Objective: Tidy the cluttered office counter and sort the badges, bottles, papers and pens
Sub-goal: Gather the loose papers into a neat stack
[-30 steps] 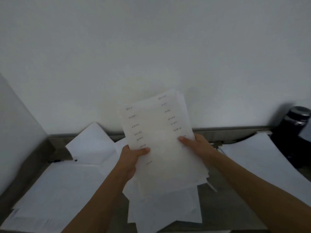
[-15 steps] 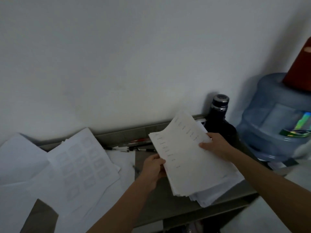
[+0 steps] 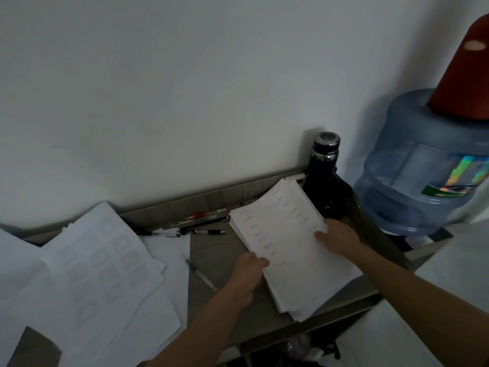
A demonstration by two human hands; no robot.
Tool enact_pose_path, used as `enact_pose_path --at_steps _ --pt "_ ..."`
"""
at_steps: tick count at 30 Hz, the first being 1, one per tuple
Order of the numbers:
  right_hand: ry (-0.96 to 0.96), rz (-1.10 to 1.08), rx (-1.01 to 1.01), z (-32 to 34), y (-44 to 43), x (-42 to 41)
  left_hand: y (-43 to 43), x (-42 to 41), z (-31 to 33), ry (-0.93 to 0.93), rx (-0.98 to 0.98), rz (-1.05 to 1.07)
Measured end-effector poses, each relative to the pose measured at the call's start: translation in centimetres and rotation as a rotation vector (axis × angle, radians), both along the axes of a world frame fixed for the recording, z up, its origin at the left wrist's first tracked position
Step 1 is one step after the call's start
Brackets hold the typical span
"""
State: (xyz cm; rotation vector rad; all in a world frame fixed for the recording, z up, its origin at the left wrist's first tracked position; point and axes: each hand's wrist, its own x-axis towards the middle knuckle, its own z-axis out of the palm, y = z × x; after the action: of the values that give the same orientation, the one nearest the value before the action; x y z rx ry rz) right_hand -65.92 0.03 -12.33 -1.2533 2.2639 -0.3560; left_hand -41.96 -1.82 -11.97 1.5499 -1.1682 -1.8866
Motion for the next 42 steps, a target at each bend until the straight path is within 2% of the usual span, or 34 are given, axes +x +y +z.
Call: enact_pose_path --at_steps 7,10,12,15,18,24,28,32,34,37,39,42 --pt "0.104 0.067 0.031 0.1 0.3 -0.4 0.0 -0.4 0.1 -0.018 0.021 -0.048" --pt "0.256 0.117 -0.096 1.1 -0.7 1.2 -0.5 1.3 0.0 -0.041 -0.056 -0.037" --pt "0.256 0.165 -0.208 2.0 -1.7 3.4 -1.2 3.3 0.3 -0.139 -0.151 0.018" --pt "0.170 0.266 -0.258 3.1 -3.3 8.1 -2.6 8.5 0.4 -0.315 -0.249 0.145" --pt "0.036 0.357 -0.264 3.5 -4.8 13.2 -3.0 14.4 0.6 -0.412 -0.337 0.244" --pt "-0.297 0.446 -0.186 2.4 -7.0 23.2 -1.1 27.9 -0.5 -0.770 -0.438 0.282" --pt "-0.562 0.319 -0.029 1.3 -9.0 30.0 0.6 37.2 -2.8 -1.093 -0.387 0.169" --pt "-0.619 0.149 0.042 0.7 -11.0 34.8 2.2 41.8 -3.9 -1.255 -0.325 -0.053" --pt "-0.577 0.126 0.046 0.9 -12.2 36.8 2.1 42.9 -3.8 -1.235 -0.365 -0.161" --pt "-0.453 0.181 0.151 1.5 -13.7 39.7 1.4 44.1 -3.5 -1.069 -0.405 -0.230" --pt "-0.408 0.178 0.247 1.3 -14.3 41.6 0.8 44.9 -3.2 -0.978 -0.409 -0.229" --pt "-0.274 0.251 0.196 0.2 -14.7 43.4 0.0 46.2 -2.9 -0.845 -0.448 -0.154"
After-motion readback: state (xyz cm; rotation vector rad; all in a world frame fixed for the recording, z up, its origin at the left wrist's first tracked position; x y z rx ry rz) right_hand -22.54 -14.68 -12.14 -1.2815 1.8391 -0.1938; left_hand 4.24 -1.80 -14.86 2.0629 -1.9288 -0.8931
